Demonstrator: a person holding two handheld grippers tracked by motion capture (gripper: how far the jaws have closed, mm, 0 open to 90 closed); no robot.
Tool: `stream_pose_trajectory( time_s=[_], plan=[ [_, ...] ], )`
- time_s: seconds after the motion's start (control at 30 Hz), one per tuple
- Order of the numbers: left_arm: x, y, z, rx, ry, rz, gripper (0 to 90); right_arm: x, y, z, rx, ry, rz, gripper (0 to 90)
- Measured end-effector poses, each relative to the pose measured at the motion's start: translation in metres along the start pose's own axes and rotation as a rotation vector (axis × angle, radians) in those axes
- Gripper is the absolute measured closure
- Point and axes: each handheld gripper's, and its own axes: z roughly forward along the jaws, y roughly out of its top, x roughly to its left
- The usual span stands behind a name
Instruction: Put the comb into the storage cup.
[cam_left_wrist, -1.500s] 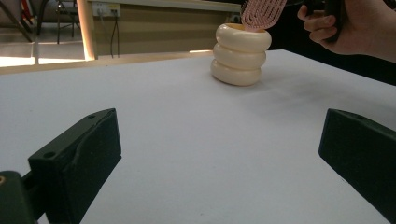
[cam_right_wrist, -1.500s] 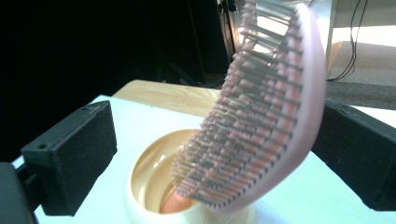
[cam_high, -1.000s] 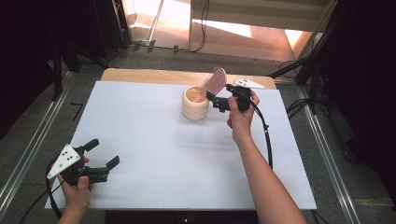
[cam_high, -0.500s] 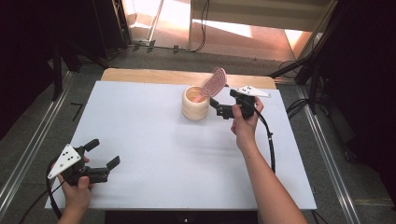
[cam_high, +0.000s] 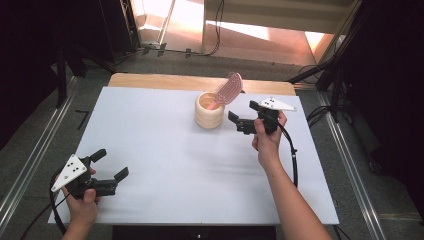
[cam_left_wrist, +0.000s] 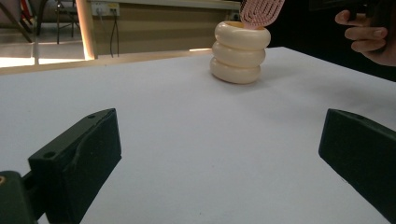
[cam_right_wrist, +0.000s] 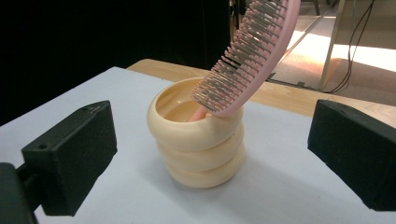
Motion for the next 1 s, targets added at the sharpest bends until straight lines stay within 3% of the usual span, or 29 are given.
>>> stream_pose_trajectory(
  time_s=[0.3, 1.0],
  plan=[
    [0.0, 0.0, 0.0, -0.001, 0.0, -0.002, 0.0, 0.002, -0.006, -0.018, -0.007, 0.003, -0.025, 0.0],
    [-0.001, 0.0, 0.001, -0.001, 0.002, 0.002, 0.0, -0.016, -0.035, -0.071, -0.051, -0.001, 0.014, 0.0]
  ],
)
